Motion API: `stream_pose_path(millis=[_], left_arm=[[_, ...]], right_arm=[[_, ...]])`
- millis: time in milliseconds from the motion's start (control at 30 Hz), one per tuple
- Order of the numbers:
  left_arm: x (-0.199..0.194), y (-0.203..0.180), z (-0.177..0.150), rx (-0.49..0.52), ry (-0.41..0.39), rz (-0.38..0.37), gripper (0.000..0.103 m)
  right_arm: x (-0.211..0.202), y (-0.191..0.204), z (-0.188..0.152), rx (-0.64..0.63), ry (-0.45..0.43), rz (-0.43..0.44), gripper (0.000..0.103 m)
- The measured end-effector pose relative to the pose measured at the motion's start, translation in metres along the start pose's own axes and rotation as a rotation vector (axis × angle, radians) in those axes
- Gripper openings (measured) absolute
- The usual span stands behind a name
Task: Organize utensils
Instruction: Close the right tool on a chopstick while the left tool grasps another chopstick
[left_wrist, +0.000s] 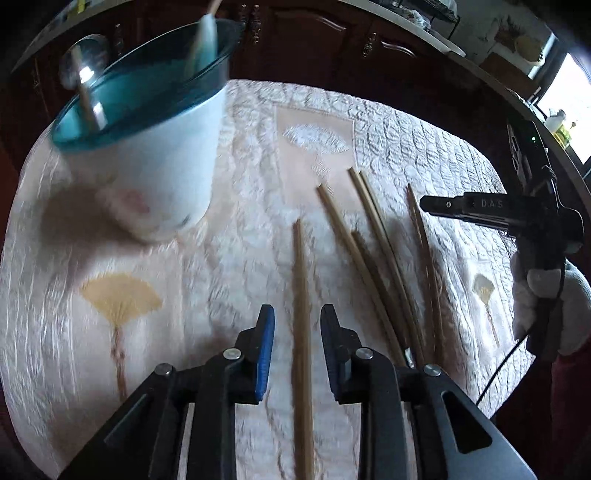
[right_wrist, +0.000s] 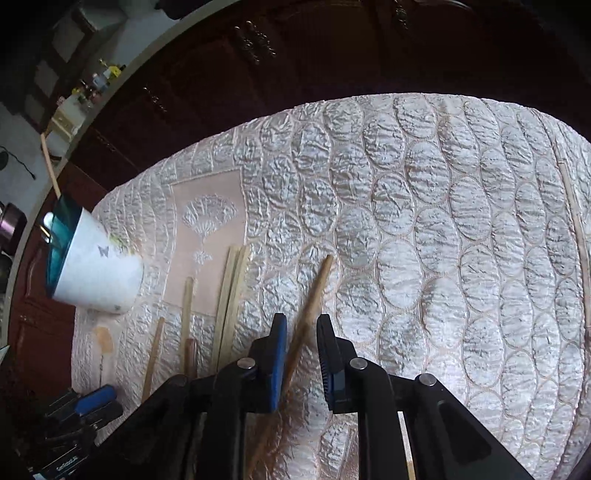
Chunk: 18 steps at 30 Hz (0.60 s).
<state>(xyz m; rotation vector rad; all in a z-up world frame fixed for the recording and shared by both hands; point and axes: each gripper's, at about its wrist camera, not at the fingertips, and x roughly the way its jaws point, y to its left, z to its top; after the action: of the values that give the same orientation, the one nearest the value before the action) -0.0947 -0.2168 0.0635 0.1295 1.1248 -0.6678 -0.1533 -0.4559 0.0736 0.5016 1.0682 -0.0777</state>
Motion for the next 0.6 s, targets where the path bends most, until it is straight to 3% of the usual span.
stream_pose_path(millis=[100,233,367,500,600], left_arm=[[0.013,-0.009,0.017,0.048,-0.009,0.025,0.036],[0.031,-0.016,0.032,0.081,-0.001,0.061,0.036],[0.052,-0.016,0.039,0.095,0.055,0.081,0.036],[0.059,-0.015,0.041,0.092,0.06,0.094,0.006],[0.047,-0.01,0.04,0.073,0.05,0.061,0.006]], right_arm=[[0.003,-0.013,0.009,0.019,0.008,0.008,0.02],[0.013,-0.021,0.018,0.04,0.024,0.015,0.02],[0.023,-0.016,0.021,-0.006,0.037,0.002,0.02],[0.023,-0.008,0.022,-0.041,0.022,-0.001,0.012],[0.01,0.003,0.019,-0.06,-0.015,0.023,0.012]])
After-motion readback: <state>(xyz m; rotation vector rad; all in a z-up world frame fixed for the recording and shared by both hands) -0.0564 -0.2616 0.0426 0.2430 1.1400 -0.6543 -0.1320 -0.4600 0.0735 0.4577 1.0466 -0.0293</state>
